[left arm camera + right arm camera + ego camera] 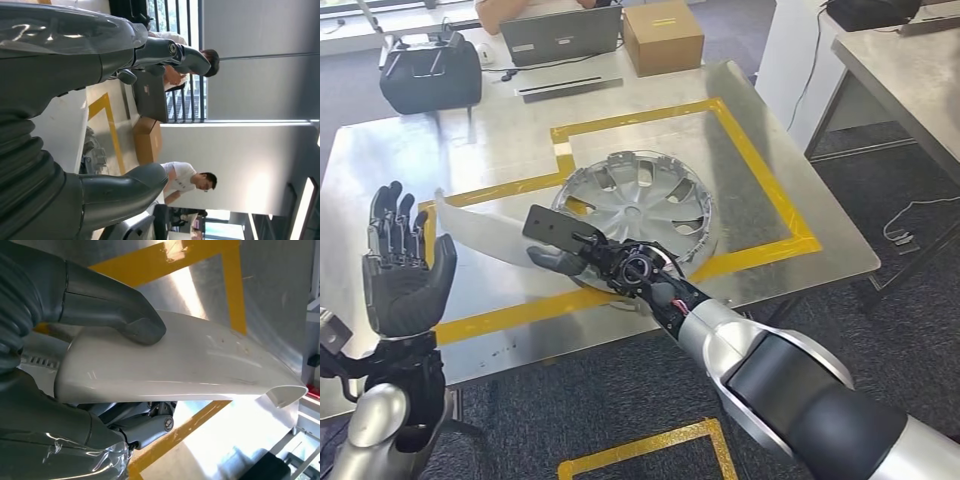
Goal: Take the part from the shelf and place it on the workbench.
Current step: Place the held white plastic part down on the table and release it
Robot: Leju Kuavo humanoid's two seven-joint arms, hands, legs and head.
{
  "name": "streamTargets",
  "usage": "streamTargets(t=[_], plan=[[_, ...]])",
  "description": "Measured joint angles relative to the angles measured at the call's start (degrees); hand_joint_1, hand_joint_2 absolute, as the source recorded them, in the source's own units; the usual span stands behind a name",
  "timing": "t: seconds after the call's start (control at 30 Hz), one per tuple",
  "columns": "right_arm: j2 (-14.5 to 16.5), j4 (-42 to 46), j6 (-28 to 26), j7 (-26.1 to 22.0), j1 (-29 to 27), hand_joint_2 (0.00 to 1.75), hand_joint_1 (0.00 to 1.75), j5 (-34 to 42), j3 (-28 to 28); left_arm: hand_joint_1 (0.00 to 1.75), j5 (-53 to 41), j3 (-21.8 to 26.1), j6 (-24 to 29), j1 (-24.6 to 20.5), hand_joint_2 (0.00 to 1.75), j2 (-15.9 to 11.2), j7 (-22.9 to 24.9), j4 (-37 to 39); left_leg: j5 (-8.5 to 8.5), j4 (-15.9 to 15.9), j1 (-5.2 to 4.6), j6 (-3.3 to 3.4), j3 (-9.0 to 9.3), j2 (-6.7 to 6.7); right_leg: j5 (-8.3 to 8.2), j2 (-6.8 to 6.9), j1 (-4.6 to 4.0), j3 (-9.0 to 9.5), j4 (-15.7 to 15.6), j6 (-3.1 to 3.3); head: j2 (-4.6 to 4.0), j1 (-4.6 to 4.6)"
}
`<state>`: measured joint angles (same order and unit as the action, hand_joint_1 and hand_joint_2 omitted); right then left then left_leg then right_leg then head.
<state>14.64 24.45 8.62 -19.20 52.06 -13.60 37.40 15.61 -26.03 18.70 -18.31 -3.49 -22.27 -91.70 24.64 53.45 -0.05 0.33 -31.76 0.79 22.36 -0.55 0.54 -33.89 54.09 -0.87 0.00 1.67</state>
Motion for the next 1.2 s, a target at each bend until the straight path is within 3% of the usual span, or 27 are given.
streamTargets(t=[0.43,0.57,0.63,0.77,1.2], plan=[[1.6,-2.1,-0.9,0.6,0.7,1.75,1.75,-0.4,1.1,0.00,0.9,0.0,-0.8,-1.0,1.75,1.3,-0.9,1.7,0.03,0.0,0.01,-0.03,-0.09,-0.01,0.00,-0.03,-0.01,-0.04,-0.1,0.00,0.00,0.00],[1.8,-2.7,-1.0,1.0,1.0,0.00,0.00,-1.0,1.6,0.00,1.3,-0.1,-1.3,-1.6,1.75,1.7,-1.1,2.7,0.07,0.0,0.02,-0.08,-0.12,-0.02,0.01,-0.05,-0.01,-0.06,-0.2,-0.01,0.00,-0.01],[2.0,-2.9,-1.1,1.0,1.1,0.00,0.00,-1.0,1.7,0.00,1.5,-0.1,-1.4,-1.8,1.75,1.9,-1.3,3.1,0.10,0.0,0.02,-0.11,-0.14,-0.03,0.01,-0.06,-0.01,-0.07,-0.2,-0.02,0.00,0.00],[2.0,-3.3,-1.2,1.1,1.2,0.00,0.00,-1.0,1.9,0.00,1.9,-0.2,-1.5,-2.1,0.00,2.1,-1.6,3.9,0.15,0.0,0.03,-0.10,-0.17,-0.04,0.03,-0.08,-0.02,-0.07,-0.3,-0.02,0.00,0.01],[2.0,-4.0,-1.5,1.0,1.2,0.00,0.00,-1.1,1.9,0.00,2.8,-0.2,-1.4,-2.4,0.00,2.4,-1.7,5.4,0.17,0.0,0.02,-0.08,-0.18,-0.07,0.01,-0.11,-0.01,-0.07,-0.3,-0.03,0.00,0.03]])
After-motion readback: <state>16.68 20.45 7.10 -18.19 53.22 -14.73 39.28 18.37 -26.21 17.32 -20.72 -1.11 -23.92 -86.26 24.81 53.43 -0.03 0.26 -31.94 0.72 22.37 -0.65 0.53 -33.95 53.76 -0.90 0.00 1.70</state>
